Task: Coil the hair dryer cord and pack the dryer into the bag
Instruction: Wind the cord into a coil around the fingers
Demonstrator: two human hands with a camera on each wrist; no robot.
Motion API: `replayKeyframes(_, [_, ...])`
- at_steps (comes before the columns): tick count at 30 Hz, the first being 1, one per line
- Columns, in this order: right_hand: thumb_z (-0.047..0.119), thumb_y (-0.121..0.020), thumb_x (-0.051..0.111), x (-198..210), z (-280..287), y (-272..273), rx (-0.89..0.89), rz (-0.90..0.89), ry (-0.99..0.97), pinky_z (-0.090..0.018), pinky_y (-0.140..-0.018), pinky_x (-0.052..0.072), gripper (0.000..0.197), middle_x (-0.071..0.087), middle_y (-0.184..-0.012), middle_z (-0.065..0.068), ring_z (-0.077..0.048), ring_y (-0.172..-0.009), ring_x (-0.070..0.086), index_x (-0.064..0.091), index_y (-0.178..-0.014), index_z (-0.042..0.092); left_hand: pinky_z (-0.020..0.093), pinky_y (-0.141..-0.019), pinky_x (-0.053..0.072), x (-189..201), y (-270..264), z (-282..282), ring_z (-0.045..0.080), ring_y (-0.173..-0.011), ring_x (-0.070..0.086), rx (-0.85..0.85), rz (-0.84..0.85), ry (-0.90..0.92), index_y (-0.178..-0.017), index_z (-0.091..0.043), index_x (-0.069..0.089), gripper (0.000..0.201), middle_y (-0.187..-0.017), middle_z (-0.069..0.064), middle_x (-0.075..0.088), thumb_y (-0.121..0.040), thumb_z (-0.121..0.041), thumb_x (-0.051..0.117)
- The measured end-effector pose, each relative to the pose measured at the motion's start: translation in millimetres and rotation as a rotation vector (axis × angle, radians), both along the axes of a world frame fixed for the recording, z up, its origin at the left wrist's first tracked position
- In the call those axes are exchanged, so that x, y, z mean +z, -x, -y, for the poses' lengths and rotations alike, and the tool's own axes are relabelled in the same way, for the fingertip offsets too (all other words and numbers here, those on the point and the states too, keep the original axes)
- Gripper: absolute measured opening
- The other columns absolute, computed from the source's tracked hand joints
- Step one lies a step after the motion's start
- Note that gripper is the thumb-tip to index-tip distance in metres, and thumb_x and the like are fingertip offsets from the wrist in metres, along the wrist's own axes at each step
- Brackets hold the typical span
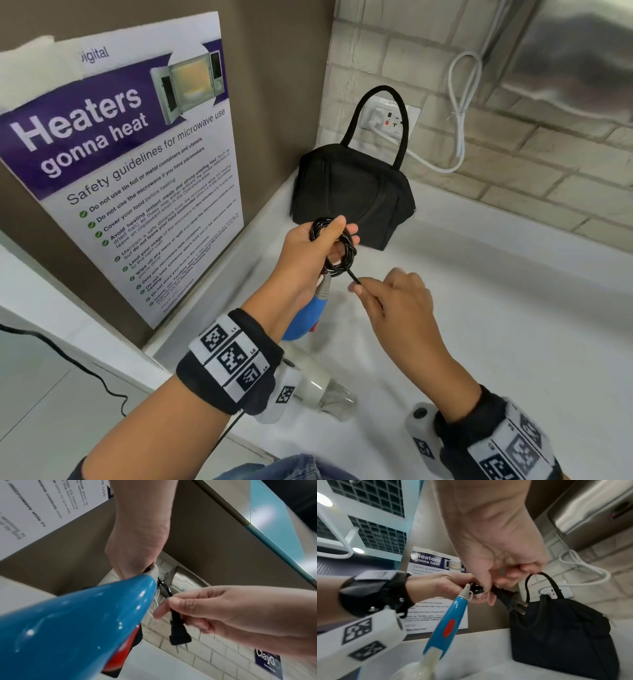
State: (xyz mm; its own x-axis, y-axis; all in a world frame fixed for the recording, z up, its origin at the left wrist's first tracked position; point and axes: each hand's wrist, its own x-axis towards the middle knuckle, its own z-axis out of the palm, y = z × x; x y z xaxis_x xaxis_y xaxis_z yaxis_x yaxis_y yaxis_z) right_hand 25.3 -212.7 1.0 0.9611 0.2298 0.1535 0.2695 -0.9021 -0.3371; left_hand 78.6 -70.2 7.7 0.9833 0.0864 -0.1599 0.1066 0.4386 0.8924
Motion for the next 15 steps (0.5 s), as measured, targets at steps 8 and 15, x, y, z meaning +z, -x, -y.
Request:
replayKeyframes(8, [0.013,-0.091,0.045,10.0,-13.2,-18.4,-0.073,-0.398,-0.607,-0.044,-0.091,0.049,0.024,0.07,-0.097,-0.005,-0.026,-0.094,0.063,0.067,-0.1,0.017,0.02,-0.076,0.053,0.2,4.1,3.3,0.008,-0.085,0.066,-0.043,-0.001,-0.058,-0.085,-0.015,0.066,0.015,-0.094,-0.004,0.075,-0.09,-0.028,0.059])
replayKeyframes(15, [0.039,-0.09,0.054,17.6,-19.2,-24.6,-0.055,-0.393,-0.772,-0.041,-0.08,0.052,0.033,0.069,-0.101,-0.016,-0.031,-0.097,0.064,0.037,-0.108,0.017,0.022,-0.056,0.054,4.7,9.1,5.8,0.007,-0.075,0.07,-0.074,-0.011,-0.049,-0.104,-0.01,0.063,0.025,-0.098,-0.003,0.074,-0.092,-0.03,0.057])
